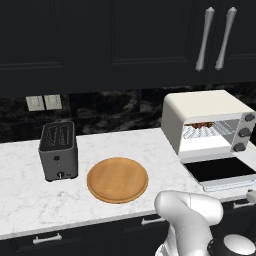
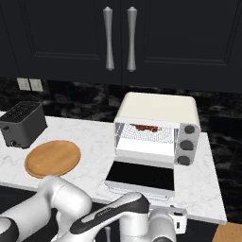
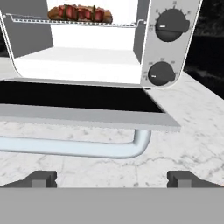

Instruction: Pick up the kebab skewer and baguette bread, and place them inside the toaster oven. Close the toaster oven door and start by setting the timer.

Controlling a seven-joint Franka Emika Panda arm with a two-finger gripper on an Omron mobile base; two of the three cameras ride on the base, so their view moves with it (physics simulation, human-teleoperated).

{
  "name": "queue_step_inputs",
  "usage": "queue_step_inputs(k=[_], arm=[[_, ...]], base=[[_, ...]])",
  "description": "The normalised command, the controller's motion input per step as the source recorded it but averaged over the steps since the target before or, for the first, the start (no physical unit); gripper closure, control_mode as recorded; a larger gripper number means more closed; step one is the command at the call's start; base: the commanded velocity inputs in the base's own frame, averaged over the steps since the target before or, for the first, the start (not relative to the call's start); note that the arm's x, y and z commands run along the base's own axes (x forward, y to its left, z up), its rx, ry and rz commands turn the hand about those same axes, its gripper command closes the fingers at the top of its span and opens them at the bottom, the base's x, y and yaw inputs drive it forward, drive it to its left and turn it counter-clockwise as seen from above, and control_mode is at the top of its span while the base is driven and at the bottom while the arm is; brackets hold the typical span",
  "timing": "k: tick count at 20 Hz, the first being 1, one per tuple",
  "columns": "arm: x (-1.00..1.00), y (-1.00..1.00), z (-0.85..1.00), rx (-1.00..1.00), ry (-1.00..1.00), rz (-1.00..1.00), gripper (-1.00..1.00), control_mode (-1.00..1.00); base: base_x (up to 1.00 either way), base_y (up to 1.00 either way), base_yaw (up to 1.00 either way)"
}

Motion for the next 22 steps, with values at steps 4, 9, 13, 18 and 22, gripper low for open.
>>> queue_step_inputs(k=[4,9,13,18,22], arm=[[0.06,0.09,-0.04,0.00,0.01,0.00,-1.00,-1.00],[0.06,0.19,0.00,0.00,0.06,0.00,-1.00,-1.00],[0.11,0.18,0.00,0.00,0.12,0.00,-1.00,-1.00],[0.06,0.04,-0.02,0.00,0.11,0.00,-1.00,-1.00],[0.09,0.00,-0.28,0.00,0.00,0.00,-1.00,-1.00]], base=[[0.00,0.00,0.00],[0.00,0.00,0.00],[0.00,0.00,0.00],[0.00,0.00,0.00],[0.00,0.00,0.00]])
